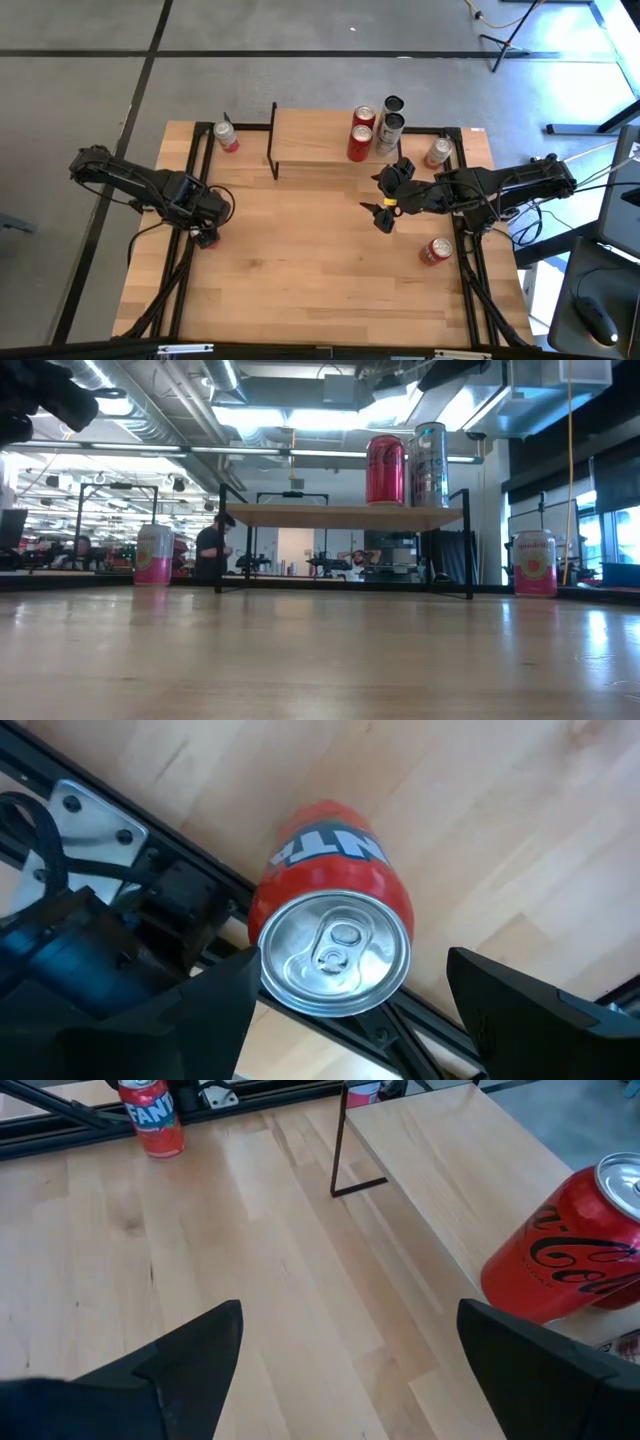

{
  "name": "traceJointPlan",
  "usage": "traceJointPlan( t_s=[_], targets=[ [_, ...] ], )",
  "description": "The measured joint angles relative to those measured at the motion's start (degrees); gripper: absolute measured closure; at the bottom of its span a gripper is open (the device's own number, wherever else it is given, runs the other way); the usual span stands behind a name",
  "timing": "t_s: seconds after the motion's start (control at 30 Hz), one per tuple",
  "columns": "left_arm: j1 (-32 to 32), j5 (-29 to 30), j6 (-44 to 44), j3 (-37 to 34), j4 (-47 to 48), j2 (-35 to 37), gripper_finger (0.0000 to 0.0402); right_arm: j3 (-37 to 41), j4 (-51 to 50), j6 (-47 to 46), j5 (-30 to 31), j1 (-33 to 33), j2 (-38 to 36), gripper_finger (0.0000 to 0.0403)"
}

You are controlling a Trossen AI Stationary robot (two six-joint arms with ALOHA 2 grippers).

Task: Place canned beverage on shelf
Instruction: Put the left red soda can on the shelf

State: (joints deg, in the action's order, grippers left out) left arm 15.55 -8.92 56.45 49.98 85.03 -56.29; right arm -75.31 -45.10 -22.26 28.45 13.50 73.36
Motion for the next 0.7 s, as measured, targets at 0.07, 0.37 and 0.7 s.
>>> traceJointPlan(
  t_s=[0.07, 0.37, 0.7],
  targets=[
    [0.0, -1.3, 0.2, 0.0, 0.1, 0.0, 0.0084, 0.0, 0.0, 0.0, 0.0, 0.0, 0.0, 0.0047],
    [0.0, -1.1, 2.3, -0.1, 0.7, 0.0, 0.0084, 0.0, 1.5, 0.0, -0.2, 0.0, 0.0, 0.0047],
    [0.0, -1.5, 1.9, -0.1, 0.9, 0.0, 0.0063, 0.0, 1.6, 0.0, -0.6, 0.0, 0.0, 0.0047]
  ],
)
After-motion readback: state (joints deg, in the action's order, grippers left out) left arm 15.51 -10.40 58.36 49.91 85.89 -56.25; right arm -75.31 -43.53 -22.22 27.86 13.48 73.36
